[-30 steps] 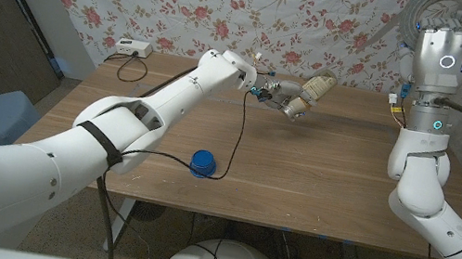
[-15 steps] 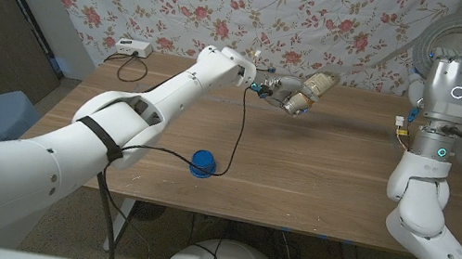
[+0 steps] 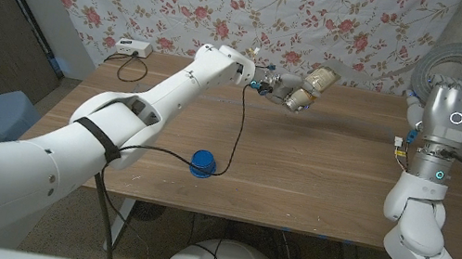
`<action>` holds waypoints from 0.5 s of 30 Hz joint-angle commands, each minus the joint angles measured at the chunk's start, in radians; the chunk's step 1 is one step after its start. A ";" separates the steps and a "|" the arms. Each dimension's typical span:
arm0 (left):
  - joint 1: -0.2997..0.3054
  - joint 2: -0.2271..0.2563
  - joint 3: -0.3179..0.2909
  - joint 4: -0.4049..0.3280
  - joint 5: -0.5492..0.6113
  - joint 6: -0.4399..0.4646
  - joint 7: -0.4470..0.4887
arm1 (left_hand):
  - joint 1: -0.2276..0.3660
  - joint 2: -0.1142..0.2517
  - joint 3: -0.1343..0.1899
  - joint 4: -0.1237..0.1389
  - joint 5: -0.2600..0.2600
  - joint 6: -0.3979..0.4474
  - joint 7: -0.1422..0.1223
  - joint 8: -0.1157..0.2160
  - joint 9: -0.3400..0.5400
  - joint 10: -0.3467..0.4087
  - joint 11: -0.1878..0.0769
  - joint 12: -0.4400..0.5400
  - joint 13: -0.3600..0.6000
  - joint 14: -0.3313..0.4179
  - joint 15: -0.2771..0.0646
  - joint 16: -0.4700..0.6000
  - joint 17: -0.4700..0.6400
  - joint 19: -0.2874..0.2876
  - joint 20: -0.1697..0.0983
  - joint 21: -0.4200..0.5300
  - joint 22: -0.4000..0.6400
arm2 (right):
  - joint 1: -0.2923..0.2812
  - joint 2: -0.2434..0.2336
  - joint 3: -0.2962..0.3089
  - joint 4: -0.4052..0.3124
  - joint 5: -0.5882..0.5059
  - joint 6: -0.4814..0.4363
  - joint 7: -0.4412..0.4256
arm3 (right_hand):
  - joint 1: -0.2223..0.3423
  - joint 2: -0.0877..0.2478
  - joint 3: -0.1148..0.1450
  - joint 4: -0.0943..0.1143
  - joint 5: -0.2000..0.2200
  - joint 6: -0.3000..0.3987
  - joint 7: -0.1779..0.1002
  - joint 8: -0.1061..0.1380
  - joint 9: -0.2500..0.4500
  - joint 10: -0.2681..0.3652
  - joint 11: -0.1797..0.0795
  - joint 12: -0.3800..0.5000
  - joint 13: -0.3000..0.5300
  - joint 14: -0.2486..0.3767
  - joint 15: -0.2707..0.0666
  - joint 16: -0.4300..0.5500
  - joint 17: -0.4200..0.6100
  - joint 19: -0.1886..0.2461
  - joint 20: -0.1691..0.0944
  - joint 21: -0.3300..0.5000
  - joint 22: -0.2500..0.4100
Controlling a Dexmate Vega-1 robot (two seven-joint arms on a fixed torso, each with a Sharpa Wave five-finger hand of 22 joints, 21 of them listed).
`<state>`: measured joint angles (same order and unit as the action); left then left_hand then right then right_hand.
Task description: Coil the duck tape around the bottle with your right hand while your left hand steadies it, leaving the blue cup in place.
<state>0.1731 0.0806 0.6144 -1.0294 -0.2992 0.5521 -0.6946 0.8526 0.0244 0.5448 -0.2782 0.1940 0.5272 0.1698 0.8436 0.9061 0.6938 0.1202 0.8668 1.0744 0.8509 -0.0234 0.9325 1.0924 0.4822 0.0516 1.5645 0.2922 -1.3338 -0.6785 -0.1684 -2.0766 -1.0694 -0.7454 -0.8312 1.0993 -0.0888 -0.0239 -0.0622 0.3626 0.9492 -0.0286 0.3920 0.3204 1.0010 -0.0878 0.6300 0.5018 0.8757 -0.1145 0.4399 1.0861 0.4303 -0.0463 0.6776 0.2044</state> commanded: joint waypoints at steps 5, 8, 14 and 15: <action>-0.002 -0.024 -0.025 0.046 -0.059 -0.031 -0.047 | 0.004 0.176 0.223 0.213 0.005 0.130 -0.030 0.198 0.235 0.136 -0.104 0.098 -0.002 0.051 -0.043 0.010 -0.011 0.014 -0.010 0.008 -0.003 | -0.029 0.058 0.000 0.042 0.057 0.068 -0.068 | 0.248 0.236 -0.006 0.000 0.010 0.147 -0.142 -0.004 -0.006 0.095 -0.079 -0.009 -0.002 0.015 -0.118 -0.015 0.002 0.008 -0.051 0.016 -0.002; -0.007 -0.039 -0.029 0.082 -0.073 -0.039 -0.076 | 0.002 0.175 0.223 0.211 0.006 0.134 -0.033 0.194 0.229 0.143 -0.107 0.100 -0.001 0.060 -0.044 0.016 -0.009 0.023 -0.015 0.008 -0.005 | -0.025 0.064 0.000 0.049 0.067 0.079 -0.074 | 0.250 0.236 -0.006 0.000 0.011 0.149 -0.140 -0.004 -0.008 0.098 -0.078 -0.010 -0.004 0.018 -0.119 -0.017 0.003 0.010 -0.049 0.018 -0.003; -0.005 -0.052 -0.035 0.105 -0.080 -0.052 -0.101 | -0.019 0.179 0.208 0.234 -0.003 0.147 -0.051 0.197 0.237 0.158 -0.127 0.115 0.020 0.080 -0.068 0.035 0.006 0.043 -0.033 0.009 -0.009 | -0.022 0.062 -0.003 0.065 0.084 0.107 -0.077 | 0.247 0.234 -0.009 0.002 0.012 0.145 -0.141 -0.003 -0.006 0.094 -0.078 -0.011 0.002 0.021 -0.119 -0.022 0.005 0.005 -0.051 0.020 -0.003; -0.003 -0.051 -0.035 0.102 -0.079 -0.057 -0.103 | -0.027 0.179 0.203 0.243 -0.008 0.148 -0.053 0.199 0.242 0.164 -0.129 0.121 0.028 0.080 -0.070 0.042 0.019 0.049 -0.037 0.009 -0.010 | -0.021 0.066 -0.003 0.066 0.088 0.108 -0.078 | 0.248 0.235 -0.008 0.002 0.013 0.147 -0.140 -0.003 -0.006 0.095 -0.077 -0.011 0.003 0.022 -0.119 -0.023 0.005 0.007 -0.050 0.022 -0.004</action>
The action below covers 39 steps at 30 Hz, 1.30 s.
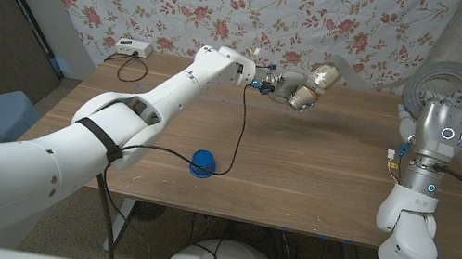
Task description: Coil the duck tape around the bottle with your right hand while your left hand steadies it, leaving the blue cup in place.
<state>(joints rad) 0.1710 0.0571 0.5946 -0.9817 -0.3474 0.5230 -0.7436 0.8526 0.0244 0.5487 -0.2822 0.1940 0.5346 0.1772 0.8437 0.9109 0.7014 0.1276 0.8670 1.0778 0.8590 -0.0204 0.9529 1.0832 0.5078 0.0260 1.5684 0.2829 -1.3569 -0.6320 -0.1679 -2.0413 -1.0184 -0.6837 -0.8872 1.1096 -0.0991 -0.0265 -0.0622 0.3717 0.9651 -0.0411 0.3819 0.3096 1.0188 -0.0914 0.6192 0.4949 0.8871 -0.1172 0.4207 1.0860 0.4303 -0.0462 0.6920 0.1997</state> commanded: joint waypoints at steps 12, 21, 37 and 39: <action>0.020 -0.043 -0.039 0.051 -0.054 -0.096 -0.088 | -0.039 0.180 0.210 0.267 -0.015 0.151 -0.067 0.204 0.248 0.166 -0.145 0.133 0.047 0.072 -0.077 0.050 0.087 0.025 -0.017 0.005 -0.005 | 0.005 0.014 -0.002 0.048 0.081 0.092 0.003 | 0.240 0.245 -0.007 0.003 0.011 0.140 -0.119 0.009 -0.003 0.097 -0.065 -0.008 -0.005 0.026 -0.114 -0.015 0.007 0.022 -0.034 0.022 -0.001; 0.011 -0.080 -0.055 0.115 -0.077 -0.111 -0.117 | -0.043 0.179 0.220 0.269 -0.014 0.162 -0.063 0.210 0.255 0.172 -0.141 0.143 0.068 0.081 -0.078 0.057 0.099 0.032 -0.023 0.007 -0.007 | 0.021 0.017 -0.007 0.082 0.109 0.131 -0.007 | 0.235 0.239 -0.009 0.004 0.019 0.145 -0.109 0.007 -0.015 0.111 -0.061 -0.014 -0.014 0.047 -0.112 -0.024 0.002 0.033 -0.024 0.031 -0.004; -0.075 -0.218 -0.143 0.459 -0.106 -0.236 -0.241 | -0.057 0.179 0.232 0.284 -0.015 0.156 -0.069 0.227 0.280 0.171 -0.155 0.173 0.116 0.088 -0.090 0.091 0.135 0.046 -0.035 0.006 -0.008 | 0.065 0.045 -0.021 0.132 0.173 0.194 -0.022 | 0.235 0.235 -0.007 0.002 0.028 0.146 -0.106 0.009 -0.020 0.113 -0.058 -0.019 -0.011 0.056 -0.113 -0.041 -0.006 0.035 -0.021 0.038 -0.007; -0.091 -0.240 -0.162 0.516 -0.104 -0.260 -0.251 | -0.059 0.179 0.233 0.286 -0.015 0.161 -0.076 0.224 0.271 0.171 -0.155 0.178 0.121 0.088 -0.096 0.095 0.137 0.047 -0.039 0.006 -0.008 | 0.076 0.050 -0.026 0.142 0.182 0.207 -0.028 | 0.234 0.235 -0.007 0.002 0.029 0.146 -0.105 0.008 -0.021 0.113 -0.058 -0.020 -0.011 0.057 -0.113 -0.043 -0.006 0.035 -0.022 0.038 -0.007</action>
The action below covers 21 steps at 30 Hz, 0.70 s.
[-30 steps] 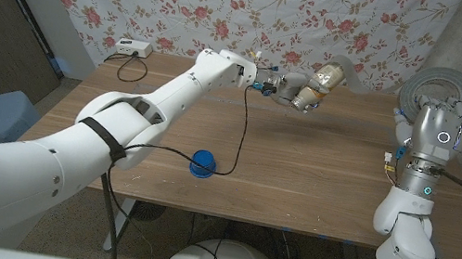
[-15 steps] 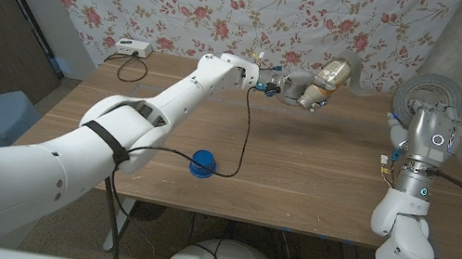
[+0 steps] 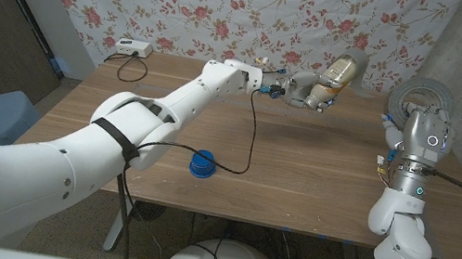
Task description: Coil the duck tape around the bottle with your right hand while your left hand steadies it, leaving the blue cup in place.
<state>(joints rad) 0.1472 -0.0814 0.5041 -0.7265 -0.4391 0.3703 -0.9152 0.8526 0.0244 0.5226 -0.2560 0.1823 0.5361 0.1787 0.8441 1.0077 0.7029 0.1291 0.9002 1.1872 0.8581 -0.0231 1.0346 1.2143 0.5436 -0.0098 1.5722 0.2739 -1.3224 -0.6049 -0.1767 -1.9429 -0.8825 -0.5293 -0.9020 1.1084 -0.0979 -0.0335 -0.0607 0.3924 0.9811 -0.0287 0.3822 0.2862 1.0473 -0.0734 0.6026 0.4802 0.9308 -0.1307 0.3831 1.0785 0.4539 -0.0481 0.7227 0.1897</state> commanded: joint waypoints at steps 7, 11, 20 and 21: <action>-0.077 -0.155 -0.157 0.357 -0.011 -0.116 -0.056 | -0.064 0.179 0.263 0.263 -0.001 0.159 -0.080 0.231 0.182 0.169 -0.166 0.164 0.031 0.094 -0.096 0.026 0.010 0.016 -0.011 0.003 0.001 | 0.085 0.045 -0.041 0.082 0.069 0.088 -0.036 | 0.237 0.234 0.001 -0.001 0.011 0.128 -0.116 0.008 0.002 0.081 -0.078 -0.006 0.007 0.015 -0.099 -0.011 -0.001 0.008 -0.020 0.008 0.003; -0.066 -0.173 -0.202 0.368 -0.009 -0.092 -0.027 | -0.069 0.178 0.266 0.265 0.000 0.165 -0.083 0.241 0.190 0.169 -0.172 0.182 0.042 0.104 -0.102 0.038 0.011 0.027 -0.019 0.004 0.000 | 0.107 0.060 -0.051 0.099 0.082 0.096 -0.046 | 0.237 0.233 0.002 -0.002 0.013 0.128 -0.116 0.009 0.003 0.083 -0.076 -0.008 0.006 0.017 -0.100 -0.015 -0.002 0.008 -0.019 0.010 0.003; -0.031 -0.228 -0.307 0.379 0.006 -0.021 0.033 | -0.083 0.177 0.275 0.271 0.006 0.160 -0.086 0.286 0.226 0.168 -0.184 0.229 0.050 0.123 -0.118 0.064 0.013 0.047 -0.036 0.003 -0.002 | 0.145 0.080 -0.067 0.135 0.108 0.126 -0.068 | 0.239 0.233 0.003 -0.003 0.015 0.128 -0.115 0.011 0.003 0.085 -0.075 -0.009 0.009 0.020 -0.100 -0.021 -0.003 0.007 -0.018 0.012 0.002; -0.027 -0.236 -0.318 0.380 0.011 -0.021 0.042 | -0.083 0.177 0.276 0.271 0.006 0.160 -0.086 0.289 0.227 0.169 -0.183 0.231 0.050 0.124 -0.117 0.066 0.013 0.049 -0.036 0.003 -0.002 | 0.149 0.080 -0.069 0.139 0.109 0.131 -0.070 | 0.238 0.233 0.003 -0.003 0.016 0.126 -0.115 0.010 0.003 0.083 -0.075 -0.009 0.010 0.020 -0.100 -0.022 -0.003 0.006 -0.019 0.012 0.002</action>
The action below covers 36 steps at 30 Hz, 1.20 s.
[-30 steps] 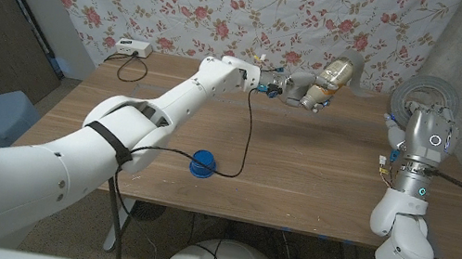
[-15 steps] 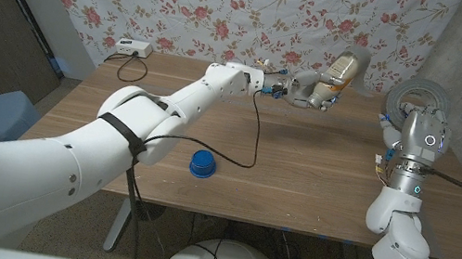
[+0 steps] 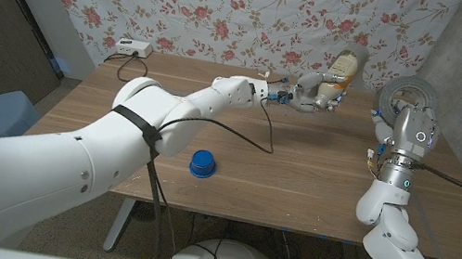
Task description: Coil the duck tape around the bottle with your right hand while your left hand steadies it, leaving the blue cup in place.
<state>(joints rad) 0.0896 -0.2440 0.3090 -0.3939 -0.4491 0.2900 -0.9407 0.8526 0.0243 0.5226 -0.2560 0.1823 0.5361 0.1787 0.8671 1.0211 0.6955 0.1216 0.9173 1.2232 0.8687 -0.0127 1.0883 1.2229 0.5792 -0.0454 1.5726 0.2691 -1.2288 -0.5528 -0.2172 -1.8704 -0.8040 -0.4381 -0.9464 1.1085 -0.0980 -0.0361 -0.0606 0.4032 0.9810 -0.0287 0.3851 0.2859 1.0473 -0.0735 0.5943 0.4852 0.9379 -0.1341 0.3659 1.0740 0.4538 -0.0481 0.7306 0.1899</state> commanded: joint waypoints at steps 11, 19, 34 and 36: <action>0.040 -0.116 -0.196 0.046 0.085 0.089 -0.016 | -0.099 0.177 0.291 0.268 0.023 0.159 -0.086 0.320 0.218 0.178 -0.186 0.269 0.014 0.133 -0.136 0.042 0.005 0.035 -0.014 0.003 -0.002 | 0.094 0.042 -0.051 0.110 0.065 0.065 -0.016 | 0.236 0.232 0.005 -0.004 0.008 0.127 -0.113 0.009 0.003 0.085 -0.076 -0.005 0.005 0.017 -0.097 -0.011 0.000 0.007 -0.017 0.008 0.002; 0.033 -0.127 -0.207 0.045 0.106 0.082 -0.054 | -0.111 0.177 0.298 0.270 0.030 0.152 -0.091 0.354 0.218 0.171 -0.187 0.298 0.015 0.140 -0.138 0.058 0.005 0.038 -0.018 0.002 -0.004 | 0.126 0.049 -0.070 0.143 0.119 0.125 0.020 | 0.234 0.231 0.005 -0.003 0.009 0.126 -0.111 0.008 0.001 0.086 -0.071 -0.008 0.005 0.022 -0.096 -0.012 0.003 0.009 -0.017 0.011 0.002; 0.026 -0.141 -0.213 0.043 0.096 0.088 -0.114 | -0.129 0.178 0.309 0.275 0.036 0.142 -0.091 0.401 0.217 0.159 -0.190 0.340 0.014 0.136 -0.139 0.076 0.005 0.041 -0.020 0.001 -0.007 | 0.174 0.039 -0.127 0.207 0.125 0.166 0.040 | 0.234 0.232 0.005 -0.004 0.009 0.125 -0.111 0.008 0.000 0.085 -0.072 -0.013 0.008 0.023 -0.096 -0.015 0.009 0.013 -0.018 0.019 0.003; 0.025 -0.143 -0.216 0.043 0.093 0.088 -0.117 | -0.132 0.179 0.311 0.276 0.036 0.138 -0.094 0.410 0.217 0.157 -0.192 0.348 0.014 0.134 -0.142 0.079 0.005 0.042 -0.021 0.001 -0.008 | 0.175 0.036 -0.130 0.211 0.124 0.171 0.036 | 0.234 0.232 0.006 -0.005 0.010 0.126 -0.110 0.008 0.000 0.085 -0.071 -0.013 0.009 0.023 -0.096 -0.016 0.010 0.013 -0.018 0.020 0.003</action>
<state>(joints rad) 0.1199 -0.3722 0.1037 -0.3498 -0.3498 0.3757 -1.0231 0.8525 0.0243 0.5368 -0.2702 0.2094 0.5361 0.1788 0.8905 1.0365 0.6830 0.1091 0.9541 1.2354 0.8884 -0.0071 1.1469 1.2234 0.6116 -0.0583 1.5756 0.2571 -1.0795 -0.5099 -0.3161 -1.6929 -0.6902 -0.3035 -0.9207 1.1138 -0.0983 -0.0355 -0.0614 0.4065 0.9846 -0.0250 0.3851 0.2842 1.0529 -0.0681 0.5832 0.4892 0.9503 -0.1360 0.3510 1.0814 0.4591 -0.0426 0.7436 0.1902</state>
